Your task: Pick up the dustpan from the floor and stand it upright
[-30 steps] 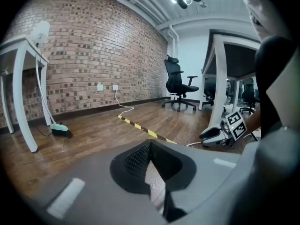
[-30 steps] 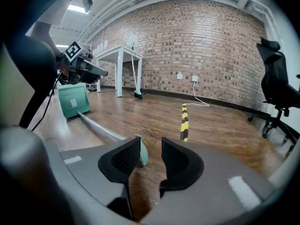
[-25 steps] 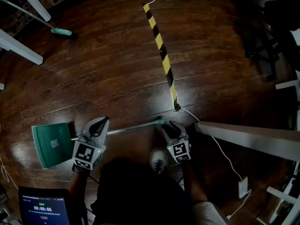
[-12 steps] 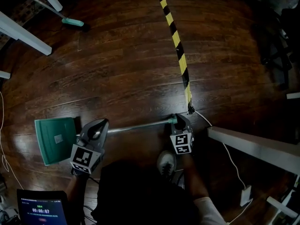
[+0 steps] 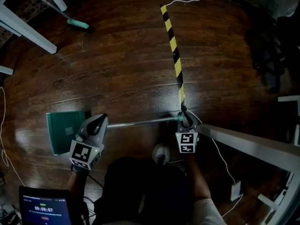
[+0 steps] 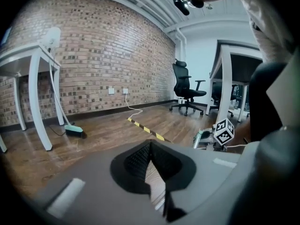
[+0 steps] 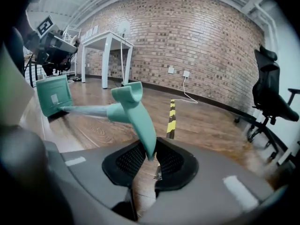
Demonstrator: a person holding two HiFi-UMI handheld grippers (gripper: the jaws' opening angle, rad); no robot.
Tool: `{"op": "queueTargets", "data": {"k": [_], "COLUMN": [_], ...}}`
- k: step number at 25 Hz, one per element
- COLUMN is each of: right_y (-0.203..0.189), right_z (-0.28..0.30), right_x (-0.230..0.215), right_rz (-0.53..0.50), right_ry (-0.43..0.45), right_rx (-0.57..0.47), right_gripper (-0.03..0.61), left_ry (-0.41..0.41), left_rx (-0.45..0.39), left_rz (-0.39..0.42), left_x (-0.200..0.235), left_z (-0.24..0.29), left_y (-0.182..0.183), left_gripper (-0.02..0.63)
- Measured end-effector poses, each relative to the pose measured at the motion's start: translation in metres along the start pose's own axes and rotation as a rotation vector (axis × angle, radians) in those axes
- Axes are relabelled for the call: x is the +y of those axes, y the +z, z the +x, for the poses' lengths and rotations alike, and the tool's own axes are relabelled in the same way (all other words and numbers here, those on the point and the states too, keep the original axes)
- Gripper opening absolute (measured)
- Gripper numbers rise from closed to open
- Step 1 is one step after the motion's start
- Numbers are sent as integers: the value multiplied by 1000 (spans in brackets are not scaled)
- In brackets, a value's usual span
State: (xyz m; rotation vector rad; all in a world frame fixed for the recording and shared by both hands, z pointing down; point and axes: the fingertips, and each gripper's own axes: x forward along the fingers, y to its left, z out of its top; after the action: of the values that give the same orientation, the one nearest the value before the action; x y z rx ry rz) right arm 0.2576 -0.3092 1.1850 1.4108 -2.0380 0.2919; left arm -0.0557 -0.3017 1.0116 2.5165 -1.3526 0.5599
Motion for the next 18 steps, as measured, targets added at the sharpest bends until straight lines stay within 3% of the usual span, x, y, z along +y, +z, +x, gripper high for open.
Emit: {"op": "queueTargets", "data": {"k": [5,13,18], "right_y": [52,170,242], "right_z": [-60,-151,-202], "right_x": [-36,-49,-55], "right_rz": [-7,-45,-125], "right_ry": [-53,-49,-69], "right_rx": [34,105,152], "right_gripper": [92,125,151], "left_ry": [12,-5,12], "left_rx": [9,36,19], "left_rz": [-78,-95,-119], "left_x": [-5,1,7], "left_z": [-39,-110,-156], "left_y": [60,184,261], "left_gripper": [0,0,0]}}
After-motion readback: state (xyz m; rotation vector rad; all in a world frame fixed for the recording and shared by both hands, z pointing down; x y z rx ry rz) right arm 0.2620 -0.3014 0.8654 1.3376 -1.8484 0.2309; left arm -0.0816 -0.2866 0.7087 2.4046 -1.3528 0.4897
